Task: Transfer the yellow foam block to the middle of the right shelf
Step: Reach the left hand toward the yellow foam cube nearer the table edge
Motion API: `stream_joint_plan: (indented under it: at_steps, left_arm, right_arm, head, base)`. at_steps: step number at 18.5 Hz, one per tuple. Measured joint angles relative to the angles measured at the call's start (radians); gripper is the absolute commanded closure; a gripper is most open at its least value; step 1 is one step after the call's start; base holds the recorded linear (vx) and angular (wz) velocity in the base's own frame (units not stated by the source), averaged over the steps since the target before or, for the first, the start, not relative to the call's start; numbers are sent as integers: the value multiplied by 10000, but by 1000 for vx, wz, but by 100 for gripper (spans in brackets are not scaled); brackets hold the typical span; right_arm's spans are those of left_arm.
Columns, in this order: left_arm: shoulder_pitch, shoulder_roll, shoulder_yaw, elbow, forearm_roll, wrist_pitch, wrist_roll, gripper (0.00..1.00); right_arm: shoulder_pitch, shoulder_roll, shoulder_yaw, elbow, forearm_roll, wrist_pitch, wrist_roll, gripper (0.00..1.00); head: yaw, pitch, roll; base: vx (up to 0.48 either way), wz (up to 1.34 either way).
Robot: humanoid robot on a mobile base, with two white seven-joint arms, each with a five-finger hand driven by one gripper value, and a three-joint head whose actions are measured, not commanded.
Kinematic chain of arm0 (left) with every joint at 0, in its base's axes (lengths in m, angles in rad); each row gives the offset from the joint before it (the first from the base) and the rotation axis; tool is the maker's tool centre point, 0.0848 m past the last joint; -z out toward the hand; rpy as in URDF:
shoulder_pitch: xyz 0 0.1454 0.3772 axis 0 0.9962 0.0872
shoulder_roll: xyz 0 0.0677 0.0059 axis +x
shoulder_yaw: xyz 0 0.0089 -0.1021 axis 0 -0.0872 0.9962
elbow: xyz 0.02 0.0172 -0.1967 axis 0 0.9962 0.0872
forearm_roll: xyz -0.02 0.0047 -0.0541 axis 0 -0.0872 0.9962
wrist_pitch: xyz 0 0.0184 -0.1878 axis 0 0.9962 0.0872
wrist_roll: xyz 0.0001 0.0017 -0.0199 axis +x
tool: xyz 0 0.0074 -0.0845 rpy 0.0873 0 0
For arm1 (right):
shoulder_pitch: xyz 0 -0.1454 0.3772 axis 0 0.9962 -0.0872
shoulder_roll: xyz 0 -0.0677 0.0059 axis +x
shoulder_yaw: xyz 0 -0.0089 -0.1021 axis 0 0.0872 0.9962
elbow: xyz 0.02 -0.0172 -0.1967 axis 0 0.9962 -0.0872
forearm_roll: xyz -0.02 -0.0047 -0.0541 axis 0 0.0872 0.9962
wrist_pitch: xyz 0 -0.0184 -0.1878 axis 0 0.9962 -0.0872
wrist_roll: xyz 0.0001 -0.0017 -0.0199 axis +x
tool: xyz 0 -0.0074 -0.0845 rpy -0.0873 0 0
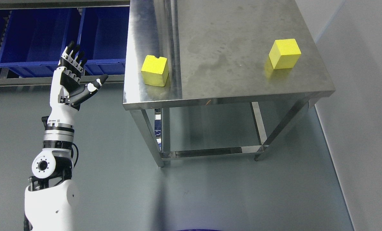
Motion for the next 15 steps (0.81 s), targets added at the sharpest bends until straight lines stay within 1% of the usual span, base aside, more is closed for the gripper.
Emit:
stream_joint_plan:
  at_steps: [5, 8, 10, 15]
  left_arm:
    - [43, 4, 22, -71, 0, -3, -15, 0]
    - [21, 158, 27, -102, 0, -47, -129, 0]
    - [1, 380, 16, -118, 0, -207, -653, 0]
    - [-148, 1172, -64, -97, -70, -484, -2805, 0]
  right_arm:
    - [0, 0, 0, 0, 0, 0, 0, 0]
    - [0, 0, 0, 0, 0, 0, 0, 0]
    - [-1, 0, 0, 0, 0, 0, 0, 0]
    - [0, 0, 0, 0, 0, 0, 0, 0]
  head:
    - [0, 0, 0]
    - [0, 0, 0]
    - [0, 0, 0]
    - [0, 0, 0]
  base:
    - [1, 20]
    - [2, 8]
    - [0, 0]
    - [0, 5]
